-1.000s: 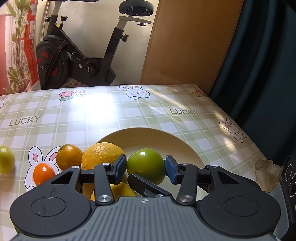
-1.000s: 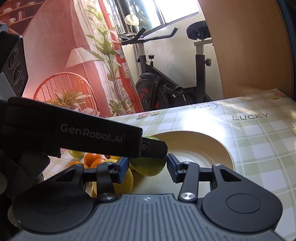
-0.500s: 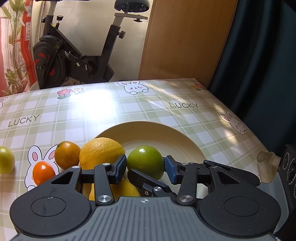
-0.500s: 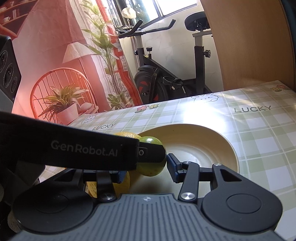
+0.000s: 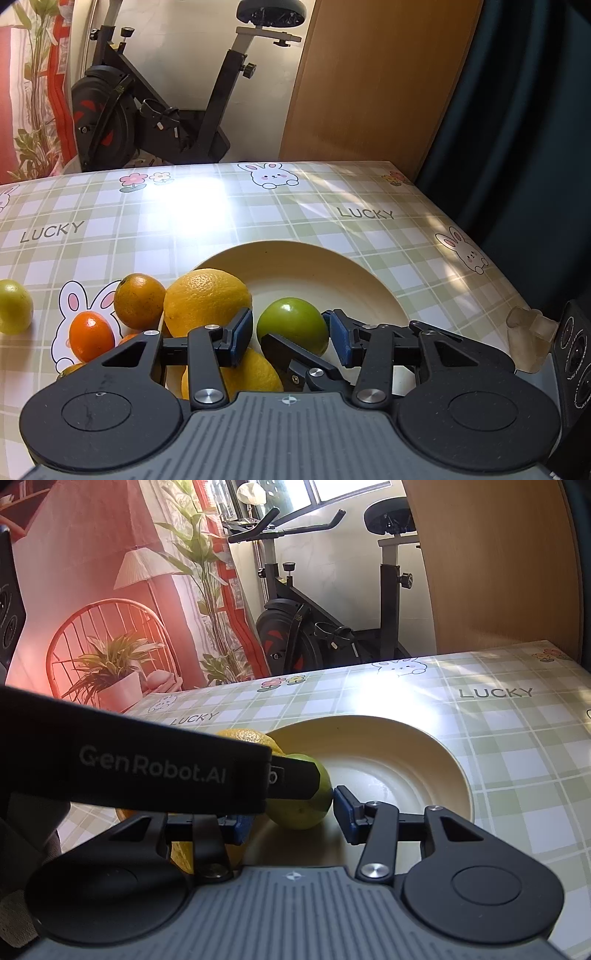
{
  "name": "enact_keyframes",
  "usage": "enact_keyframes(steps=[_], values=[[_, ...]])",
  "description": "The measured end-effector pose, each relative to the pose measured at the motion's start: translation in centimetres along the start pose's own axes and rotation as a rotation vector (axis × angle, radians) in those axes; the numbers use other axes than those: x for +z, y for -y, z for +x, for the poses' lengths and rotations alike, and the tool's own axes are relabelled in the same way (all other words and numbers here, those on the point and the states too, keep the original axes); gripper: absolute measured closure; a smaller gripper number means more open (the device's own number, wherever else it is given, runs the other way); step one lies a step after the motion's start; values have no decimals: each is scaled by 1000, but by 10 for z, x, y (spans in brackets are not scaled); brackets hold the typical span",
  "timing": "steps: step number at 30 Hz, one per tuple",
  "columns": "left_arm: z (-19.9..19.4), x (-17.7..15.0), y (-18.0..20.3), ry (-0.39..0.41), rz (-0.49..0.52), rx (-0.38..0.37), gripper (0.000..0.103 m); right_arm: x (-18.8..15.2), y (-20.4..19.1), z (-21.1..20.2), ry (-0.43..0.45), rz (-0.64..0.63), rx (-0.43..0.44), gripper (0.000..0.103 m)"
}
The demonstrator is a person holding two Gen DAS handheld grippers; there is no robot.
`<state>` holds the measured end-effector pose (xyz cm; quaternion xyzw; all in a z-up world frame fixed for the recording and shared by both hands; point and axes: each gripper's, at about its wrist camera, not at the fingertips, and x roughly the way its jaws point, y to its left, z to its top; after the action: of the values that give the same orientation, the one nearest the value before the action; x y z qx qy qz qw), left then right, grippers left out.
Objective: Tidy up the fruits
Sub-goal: 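Carry the green lime onto the plate with both grippers and open them, then withdraw both tools from the plate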
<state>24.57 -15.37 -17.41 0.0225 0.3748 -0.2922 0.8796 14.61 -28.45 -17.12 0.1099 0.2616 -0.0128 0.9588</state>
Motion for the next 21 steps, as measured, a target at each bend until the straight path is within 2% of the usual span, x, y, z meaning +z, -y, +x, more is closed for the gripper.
enact_keyframes(steps=[7, 15, 21], values=[[-27, 2, -13, 54, -13, 2, 54, -5, -1, -22, 130, -15, 38, 47], [-61, -1, -49, 93, -59, 63, 54, -3, -1, -22, 135, -8, 47, 47], [-76, -1, -87, 117, -160, 121, 55, -4, 1, -23, 136, -4, 51, 47]])
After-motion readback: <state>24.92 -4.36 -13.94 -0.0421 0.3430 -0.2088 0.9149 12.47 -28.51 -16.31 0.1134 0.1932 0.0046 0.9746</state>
